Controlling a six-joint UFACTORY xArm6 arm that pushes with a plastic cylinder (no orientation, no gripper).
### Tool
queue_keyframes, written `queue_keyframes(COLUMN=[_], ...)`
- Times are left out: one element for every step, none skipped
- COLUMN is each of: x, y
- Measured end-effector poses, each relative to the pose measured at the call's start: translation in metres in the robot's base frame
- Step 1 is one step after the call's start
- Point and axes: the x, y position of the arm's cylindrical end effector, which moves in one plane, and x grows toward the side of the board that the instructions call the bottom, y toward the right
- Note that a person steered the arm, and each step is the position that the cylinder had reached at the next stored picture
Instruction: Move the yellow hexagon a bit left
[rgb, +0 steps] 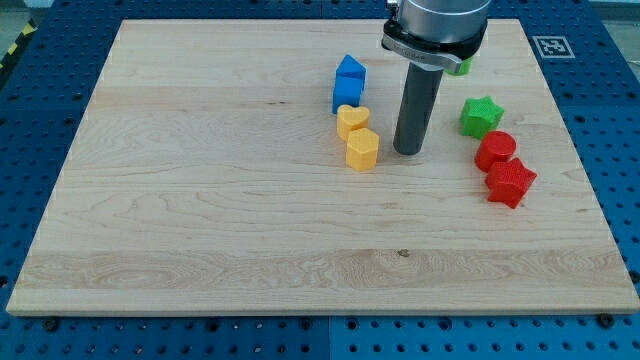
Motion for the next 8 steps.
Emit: queue_keyframes(x=[0.004, 0.024, 0.026, 0.026, 0.025, 0.025, 0.025, 0.025], y=[0.0, 0.0, 0.0, 0.0, 0.0, 0.0, -0.004, -0.014])
